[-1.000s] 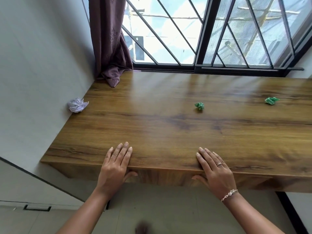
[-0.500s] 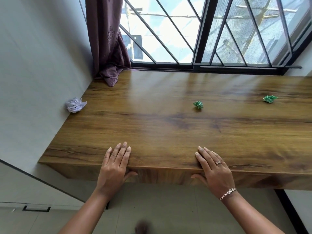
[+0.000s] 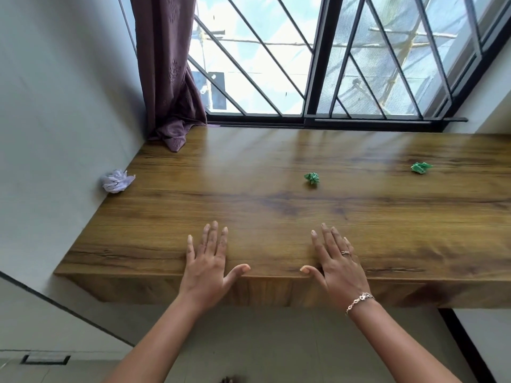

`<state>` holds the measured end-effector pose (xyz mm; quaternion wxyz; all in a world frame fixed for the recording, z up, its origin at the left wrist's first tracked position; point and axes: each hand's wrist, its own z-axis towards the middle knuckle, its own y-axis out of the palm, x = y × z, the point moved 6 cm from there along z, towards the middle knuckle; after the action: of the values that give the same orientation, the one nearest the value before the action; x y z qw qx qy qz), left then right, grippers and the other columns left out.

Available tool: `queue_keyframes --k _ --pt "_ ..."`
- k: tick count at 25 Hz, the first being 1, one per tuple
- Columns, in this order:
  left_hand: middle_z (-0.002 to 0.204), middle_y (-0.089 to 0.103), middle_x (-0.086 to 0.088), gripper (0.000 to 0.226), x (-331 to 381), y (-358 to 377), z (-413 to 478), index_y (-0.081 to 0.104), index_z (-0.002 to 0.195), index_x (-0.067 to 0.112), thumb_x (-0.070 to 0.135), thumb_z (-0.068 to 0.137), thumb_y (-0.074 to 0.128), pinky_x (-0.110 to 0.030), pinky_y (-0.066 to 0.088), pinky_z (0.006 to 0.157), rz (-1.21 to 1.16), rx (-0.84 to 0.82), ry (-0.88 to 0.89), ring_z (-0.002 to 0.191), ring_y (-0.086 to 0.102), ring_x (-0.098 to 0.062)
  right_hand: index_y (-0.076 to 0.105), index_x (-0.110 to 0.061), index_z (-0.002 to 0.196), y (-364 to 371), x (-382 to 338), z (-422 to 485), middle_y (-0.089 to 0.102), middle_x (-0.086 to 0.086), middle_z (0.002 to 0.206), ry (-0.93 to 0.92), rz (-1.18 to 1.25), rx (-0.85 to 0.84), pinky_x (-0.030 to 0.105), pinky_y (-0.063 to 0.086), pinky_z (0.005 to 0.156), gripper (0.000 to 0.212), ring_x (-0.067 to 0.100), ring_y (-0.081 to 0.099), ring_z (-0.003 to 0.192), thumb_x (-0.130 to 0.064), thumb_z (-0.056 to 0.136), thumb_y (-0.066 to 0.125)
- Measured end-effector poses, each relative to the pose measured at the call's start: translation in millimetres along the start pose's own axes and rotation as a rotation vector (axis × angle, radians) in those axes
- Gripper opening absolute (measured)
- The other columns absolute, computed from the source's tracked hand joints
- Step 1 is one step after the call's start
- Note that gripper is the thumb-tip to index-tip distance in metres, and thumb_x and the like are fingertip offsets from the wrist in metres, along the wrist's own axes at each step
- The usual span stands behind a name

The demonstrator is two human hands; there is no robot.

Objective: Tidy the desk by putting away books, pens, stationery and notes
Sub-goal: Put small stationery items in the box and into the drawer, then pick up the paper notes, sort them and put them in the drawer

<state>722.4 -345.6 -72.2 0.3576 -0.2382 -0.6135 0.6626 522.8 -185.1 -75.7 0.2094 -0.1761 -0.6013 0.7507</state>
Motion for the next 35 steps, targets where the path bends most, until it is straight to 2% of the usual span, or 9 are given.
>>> queue_keyframes --k 2,5,8,10,12,17,21,29,35 --pt "0.151 -0.017 -0.007 0.114 13.8 -4.2 7.6 -0.004 0.145 0.010 0.085 0.060 -0.023 -0.045 -0.016 0.111 -0.046 0.000 0.025 0.140 -0.020 -0.025 0.033 -0.015 0.137 -3.2 3.8 3.0 0.046 0.014 0.141 0.025 -0.017 -0.013 0.034 0.005 0.110 0.074 0.030 0.043 0.130 -0.065 0.091 0.004" --pt "0.149 -0.018 -0.005 0.115 33.3 -7.1 13.3 -0.005 0.145 0.011 0.084 0.059 -0.025 -0.041 -0.018 0.110 -0.092 -0.019 0.086 0.139 -0.023 -0.024 0.034 -0.014 0.135 -8.1 10.1 -4.2 0.049 0.015 0.138 0.057 -0.024 0.017 0.037 0.017 0.108 0.073 0.030 0.042 0.130 -0.063 0.091 0.003" --pt "0.151 0.024 -0.017 0.098 52.1 0.0 12.8 0.030 0.142 0.004 0.075 0.083 -0.002 -0.047 0.006 0.115 -0.043 -0.028 0.201 0.140 0.015 -0.033 0.036 -0.014 0.133 -14.5 16.2 -26.0 0.048 0.016 0.138 0.090 -0.008 0.092 0.035 0.017 0.109 0.071 0.026 0.031 0.131 -0.064 0.091 0.007" --pt "0.143 0.041 -0.019 0.084 63.8 5.0 10.3 0.040 0.138 0.003 0.066 0.092 0.010 -0.042 0.009 0.118 -0.079 -0.057 0.279 0.134 0.034 -0.034 0.038 -0.014 0.133 -20.1 19.2 -42.5 0.048 0.016 0.139 0.120 -0.025 0.125 0.035 0.021 0.108 0.072 0.026 0.030 0.131 -0.064 0.091 0.008" --pt "0.145 0.039 -0.018 0.079 77.2 4.3 5.7 0.037 0.139 0.004 0.064 0.093 0.013 -0.035 0.003 0.114 -0.129 -0.076 0.369 0.135 0.034 -0.035 0.041 -0.012 0.133 -26.5 22.4 -62.1 0.048 0.016 0.139 0.197 -0.045 0.138 0.037 0.025 0.104 0.074 0.027 0.033 0.130 -0.064 0.091 0.009" --pt "0.146 0.037 -0.019 0.084 104.0 0.6 -10.5 0.038 0.139 0.003 0.066 0.091 0.010 -0.032 0.002 0.113 -0.188 -0.043 0.547 0.137 0.028 -0.032 0.047 -0.008 0.132 -41.5 24.6 -119.0 0.048 0.018 0.138 0.410 -0.060 0.131 0.036 0.029 0.107 0.079 0.033 0.046 0.127 -0.064 0.091 0.009" --pt "0.148 0.033 -0.020 0.090 128.5 8.0 -39.7 0.034 0.142 0.003 0.070 0.087 0.011 -0.034 0.006 0.113 -0.251 -0.061 0.714 0.139 0.028 -0.034 0.053 -0.007 0.128 -43.0 12.2 -182.9 0.051 0.018 0.135 0.587 -0.044 0.097 0.041 0.047 0.094 0.080 0.034 0.050 0.124 -0.063 0.090 0.010" --pt "0.151 0.026 -0.019 0.097 205.3 25.6 -124.1 0.030 0.144 0.004 0.075 0.082 0.004 -0.040 0.014 0.115 -0.322 -0.251 1.043 0.142 0.021 -0.032 0.053 -0.005 0.127 -46.6 -1.2 -339.9 0.049 0.020 0.136 0.952 -0.061 0.027 0.047 0.044 0.096 0.083 0.036 0.049 0.125 -0.065 0.090 0.009" --pt "0.157 0.011 -0.013 0.113 254.3 31.6 -189.2 0.017 0.148 0.009 0.083 0.068 -0.012 -0.031 -0.002 0.115 -0.341 -0.366 1.212 0.146 0.005 -0.026 0.053 -0.003 0.126 -60.4 -7.8 -445.6 0.049 0.021 0.135 1.189 -0.074 0.050 0.048 0.043 0.097 0.085 0.038 0.049 0.124 -0.066 0.089 0.010"
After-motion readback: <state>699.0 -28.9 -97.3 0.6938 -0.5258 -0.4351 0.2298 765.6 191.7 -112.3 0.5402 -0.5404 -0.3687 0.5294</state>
